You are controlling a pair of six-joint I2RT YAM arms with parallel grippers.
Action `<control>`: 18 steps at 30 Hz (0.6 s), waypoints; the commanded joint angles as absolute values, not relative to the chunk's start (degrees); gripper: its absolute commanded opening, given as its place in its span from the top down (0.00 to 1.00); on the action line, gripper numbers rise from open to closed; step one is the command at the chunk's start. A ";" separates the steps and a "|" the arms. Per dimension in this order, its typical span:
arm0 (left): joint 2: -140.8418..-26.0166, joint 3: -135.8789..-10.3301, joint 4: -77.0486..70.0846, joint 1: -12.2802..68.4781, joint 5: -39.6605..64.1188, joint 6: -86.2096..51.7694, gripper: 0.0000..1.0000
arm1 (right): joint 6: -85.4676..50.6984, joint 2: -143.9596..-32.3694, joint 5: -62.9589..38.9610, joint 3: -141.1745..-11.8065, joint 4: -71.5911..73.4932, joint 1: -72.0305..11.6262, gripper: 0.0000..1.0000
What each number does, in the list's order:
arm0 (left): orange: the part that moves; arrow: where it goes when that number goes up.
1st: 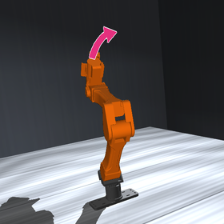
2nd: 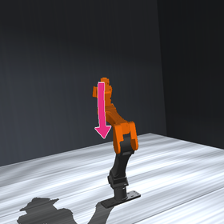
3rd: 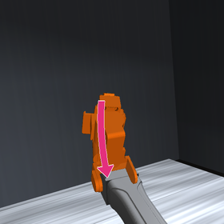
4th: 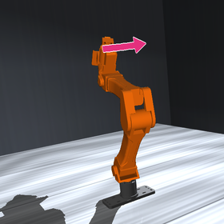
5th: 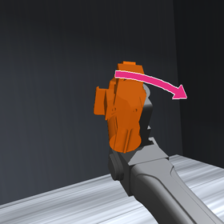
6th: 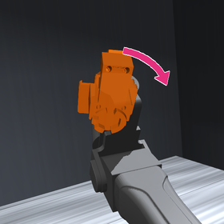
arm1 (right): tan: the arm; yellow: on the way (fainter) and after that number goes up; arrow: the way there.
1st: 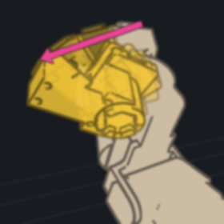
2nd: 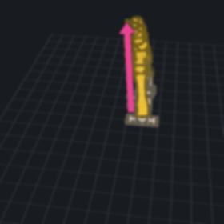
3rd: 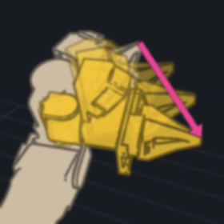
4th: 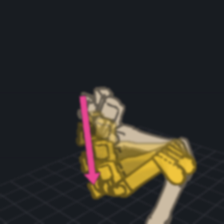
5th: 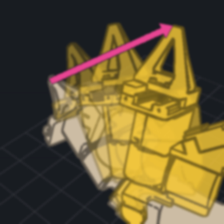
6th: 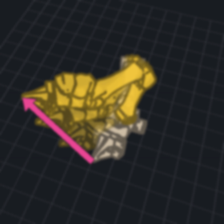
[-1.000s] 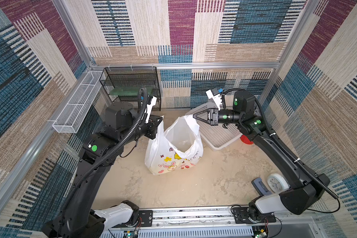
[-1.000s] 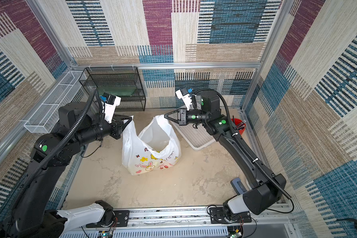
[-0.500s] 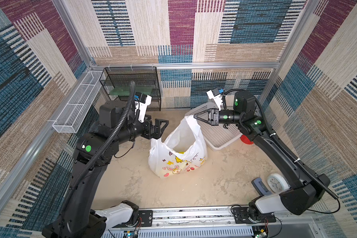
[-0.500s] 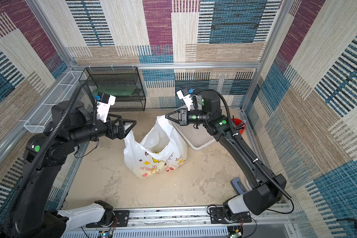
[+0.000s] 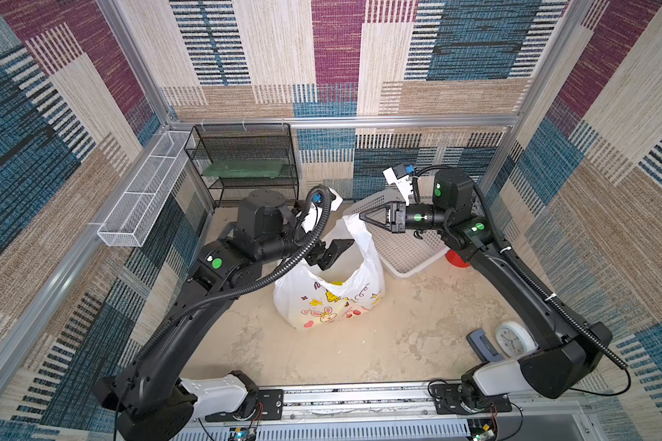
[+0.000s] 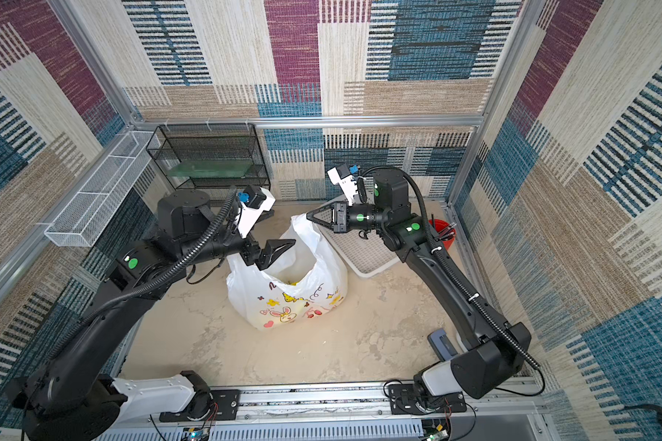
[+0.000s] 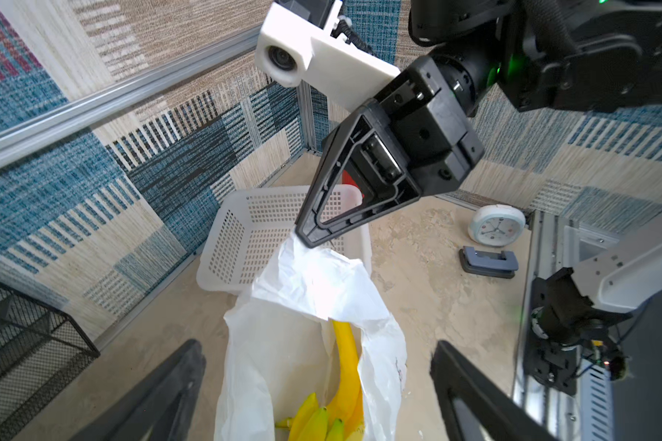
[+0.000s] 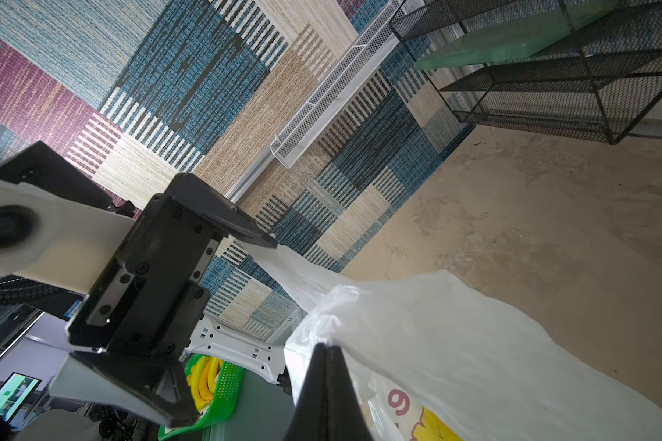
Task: Place the banana into a plastic bag & tie a knot
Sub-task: Adjust the plastic bag at the center of the board.
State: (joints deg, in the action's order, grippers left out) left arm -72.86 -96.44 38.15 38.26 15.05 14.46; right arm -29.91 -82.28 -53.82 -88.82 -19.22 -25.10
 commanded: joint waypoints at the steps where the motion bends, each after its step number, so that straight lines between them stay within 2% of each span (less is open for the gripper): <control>1: -74.53 -95.68 29.40 39.89 14.70 23.04 0.05 | -30.06 -81.91 -54.05 -88.77 -19.51 -25.21 1.00; 4: -76.32 -96.02 28.44 40.73 14.82 25.26 0.08 | -30.06 -81.91 -54.12 -88.95 -19.69 -25.06 1.00; 13: -79.22 -96.27 33.04 41.70 14.41 27.71 0.46 | -30.36 -82.00 -54.84 -89.38 -19.53 -23.94 1.00; 18: -79.87 -95.80 33.31 41.73 12.59 28.21 0.49 | -30.59 -82.26 -55.83 -89.69 -19.40 -23.68 1.00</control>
State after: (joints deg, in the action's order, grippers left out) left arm -79.64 -96.09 33.04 41.76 13.78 26.35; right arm -30.02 -82.21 -54.37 -88.97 -19.40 -23.66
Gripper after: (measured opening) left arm 0.515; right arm 0.049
